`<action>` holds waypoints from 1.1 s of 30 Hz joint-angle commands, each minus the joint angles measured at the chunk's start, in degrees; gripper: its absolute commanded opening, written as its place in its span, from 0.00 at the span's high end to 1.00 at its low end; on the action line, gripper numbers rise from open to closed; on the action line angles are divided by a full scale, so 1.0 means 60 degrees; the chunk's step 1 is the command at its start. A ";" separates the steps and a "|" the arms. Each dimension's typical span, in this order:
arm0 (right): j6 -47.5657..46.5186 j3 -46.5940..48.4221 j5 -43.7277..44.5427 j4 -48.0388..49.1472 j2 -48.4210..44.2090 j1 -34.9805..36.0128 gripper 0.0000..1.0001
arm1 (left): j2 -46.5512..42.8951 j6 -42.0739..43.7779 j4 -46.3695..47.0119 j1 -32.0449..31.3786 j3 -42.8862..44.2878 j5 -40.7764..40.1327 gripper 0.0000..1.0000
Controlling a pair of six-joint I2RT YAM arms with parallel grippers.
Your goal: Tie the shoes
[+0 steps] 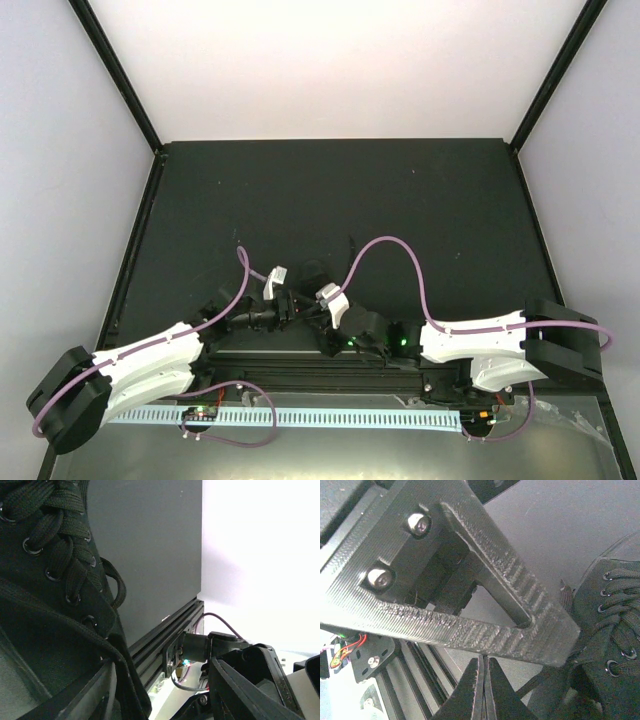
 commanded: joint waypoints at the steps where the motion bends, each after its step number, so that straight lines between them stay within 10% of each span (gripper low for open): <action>1: -0.0126 -0.0071 -0.0093 0.0482 -0.0024 0.0135 0.98 | 0.0015 -0.0309 0.0494 -0.0076 0.0008 -0.0178 0.50; 21: 0.0128 -0.0351 0.0442 -0.0053 -0.0820 0.0175 0.93 | -0.0212 0.0043 0.0175 -0.0076 -0.0076 -0.0695 0.98; 27: 0.0362 -0.0624 0.1473 -0.1358 -0.2314 0.0150 0.33 | -0.0597 0.0951 -0.0052 -0.0067 -0.0078 -0.1205 0.98; 33: 0.0937 -0.0354 0.1934 -0.3373 -0.3255 -0.1334 0.20 | -0.1468 0.2081 -0.0368 -0.0056 -0.0109 -0.1772 0.98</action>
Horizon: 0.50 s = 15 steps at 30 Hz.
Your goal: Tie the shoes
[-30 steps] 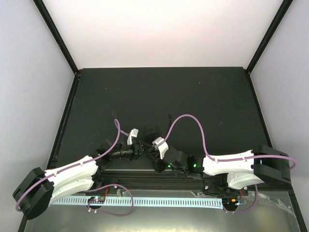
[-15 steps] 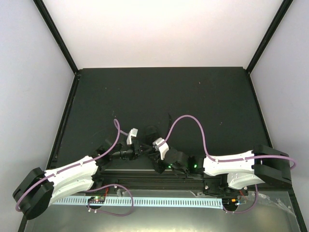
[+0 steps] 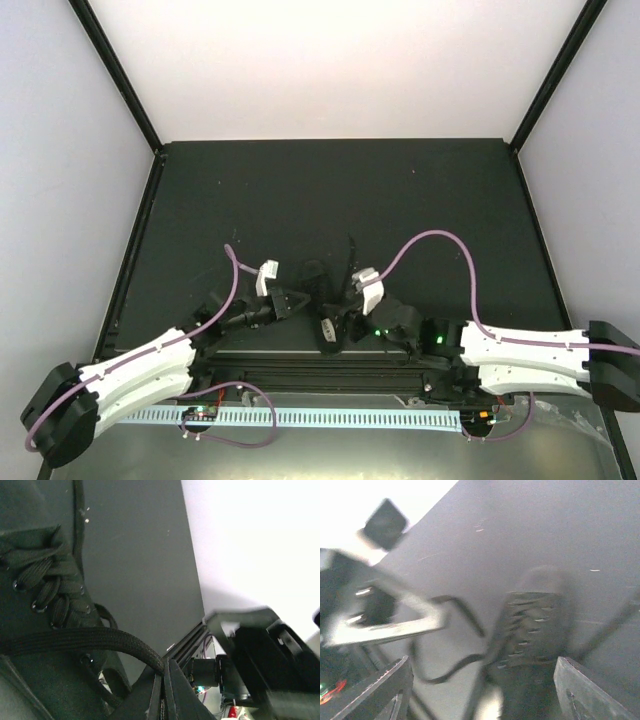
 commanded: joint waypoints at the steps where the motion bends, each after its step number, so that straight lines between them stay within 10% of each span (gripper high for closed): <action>1: 0.0595 0.0313 0.0593 -0.1947 -0.0290 -0.1533 0.20 | -0.0703 0.1287 -0.0270 -0.0049 -0.0055 -0.0638 0.99; 8: 0.0441 0.1514 -0.1131 -0.3017 0.1645 -0.4846 0.24 | -0.1302 0.2726 -0.0380 -0.0047 0.0007 -0.0462 0.98; 15: -0.0459 0.3736 -0.0758 -0.3913 0.4746 -0.5069 0.40 | -0.0988 0.3706 -0.0791 -0.0029 0.0461 0.0103 0.98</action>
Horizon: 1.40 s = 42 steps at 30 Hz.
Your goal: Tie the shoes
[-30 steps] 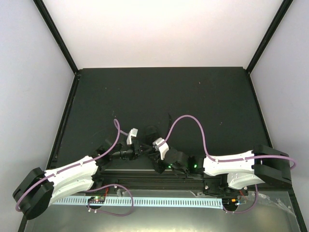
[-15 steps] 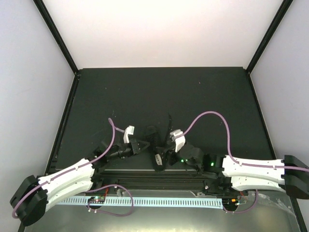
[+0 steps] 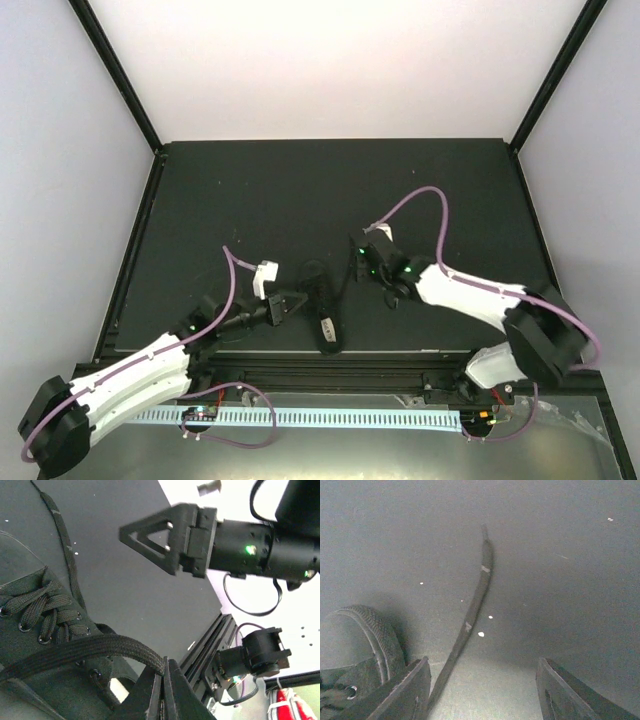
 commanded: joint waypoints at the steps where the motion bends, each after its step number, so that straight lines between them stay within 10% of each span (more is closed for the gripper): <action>1: -0.0533 0.1141 -0.0115 -0.0682 0.1417 -0.0031 0.42 | 0.0263 0.0979 -0.0285 -0.0019 0.0535 0.0407 0.98; 25: -0.0633 0.2876 -0.0216 -0.0806 0.4586 0.0028 0.70 | 0.1033 0.1846 0.0099 -0.0003 0.0665 0.0655 0.98; 32: -0.0555 0.2365 -0.0436 -0.0146 0.4117 -0.0039 0.98 | 0.1353 0.2470 -0.0044 0.0026 0.0892 0.0683 0.98; 42: -0.1251 0.1622 -0.1377 0.0255 0.0872 -0.0118 0.98 | 0.2346 0.3359 0.0146 0.0323 0.1455 0.1503 0.94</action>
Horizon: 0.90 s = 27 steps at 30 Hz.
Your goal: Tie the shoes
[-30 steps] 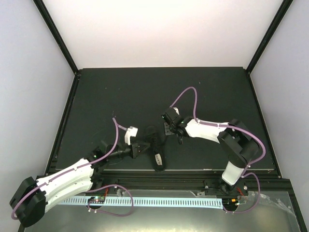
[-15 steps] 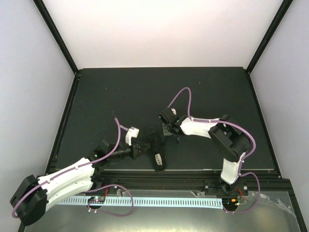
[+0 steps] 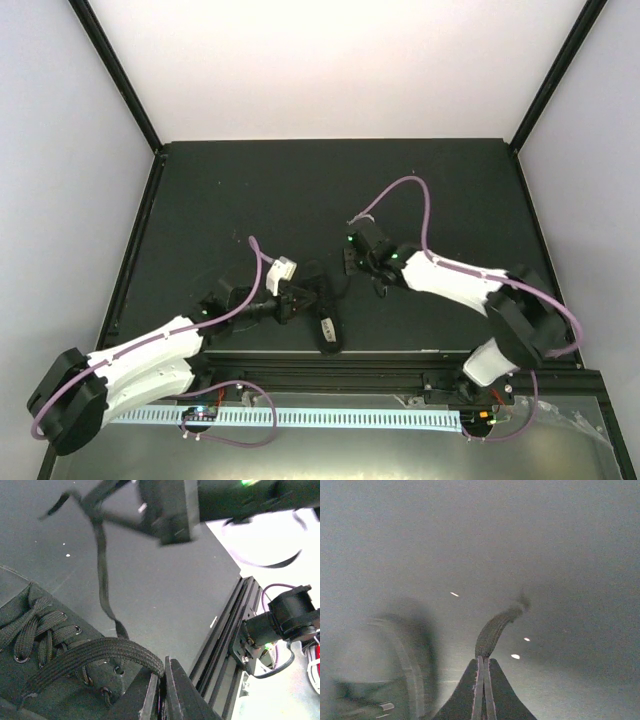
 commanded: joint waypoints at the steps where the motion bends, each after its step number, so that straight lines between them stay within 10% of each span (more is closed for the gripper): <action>1: -0.0608 -0.0106 -0.0975 0.0636 -0.1709 -0.0054 0.98 | 0.0584 0.0620 0.0333 0.0196 0.0599 0.0788 0.94; 27: -0.0905 -0.0015 -0.4223 0.1710 -0.3293 -0.0003 0.98 | 0.2564 0.1199 0.0260 0.0467 0.1808 0.1265 0.78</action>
